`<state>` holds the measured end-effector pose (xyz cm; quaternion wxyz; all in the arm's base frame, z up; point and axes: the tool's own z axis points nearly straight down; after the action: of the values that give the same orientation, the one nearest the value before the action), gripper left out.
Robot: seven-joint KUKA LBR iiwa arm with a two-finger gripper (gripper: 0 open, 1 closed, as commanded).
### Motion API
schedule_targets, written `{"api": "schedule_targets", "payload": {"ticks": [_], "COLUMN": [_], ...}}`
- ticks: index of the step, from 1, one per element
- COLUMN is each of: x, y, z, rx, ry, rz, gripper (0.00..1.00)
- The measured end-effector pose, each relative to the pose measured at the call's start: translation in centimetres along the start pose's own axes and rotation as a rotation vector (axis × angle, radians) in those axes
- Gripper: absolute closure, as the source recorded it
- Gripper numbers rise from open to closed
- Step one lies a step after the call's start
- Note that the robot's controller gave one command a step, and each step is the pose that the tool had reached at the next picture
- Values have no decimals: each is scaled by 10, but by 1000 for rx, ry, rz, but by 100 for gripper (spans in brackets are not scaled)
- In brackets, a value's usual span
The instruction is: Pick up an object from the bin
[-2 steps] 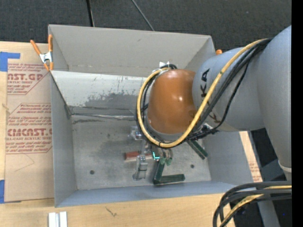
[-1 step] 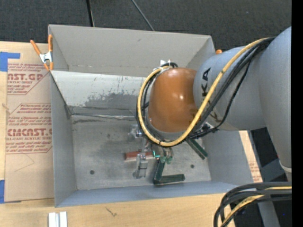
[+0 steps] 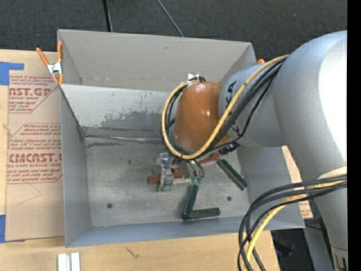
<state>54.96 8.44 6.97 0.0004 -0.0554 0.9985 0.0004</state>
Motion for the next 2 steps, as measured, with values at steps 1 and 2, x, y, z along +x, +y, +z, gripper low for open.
{"api": "schedule_targets", "payload": {"ticks": [1, 2], "x": [0, 1], "y": [0, -5], "z": [0, -125], "rx": [0, 0], "ry": [0, -2], "rz": [0, -52], "gripper": [100, 100]}}
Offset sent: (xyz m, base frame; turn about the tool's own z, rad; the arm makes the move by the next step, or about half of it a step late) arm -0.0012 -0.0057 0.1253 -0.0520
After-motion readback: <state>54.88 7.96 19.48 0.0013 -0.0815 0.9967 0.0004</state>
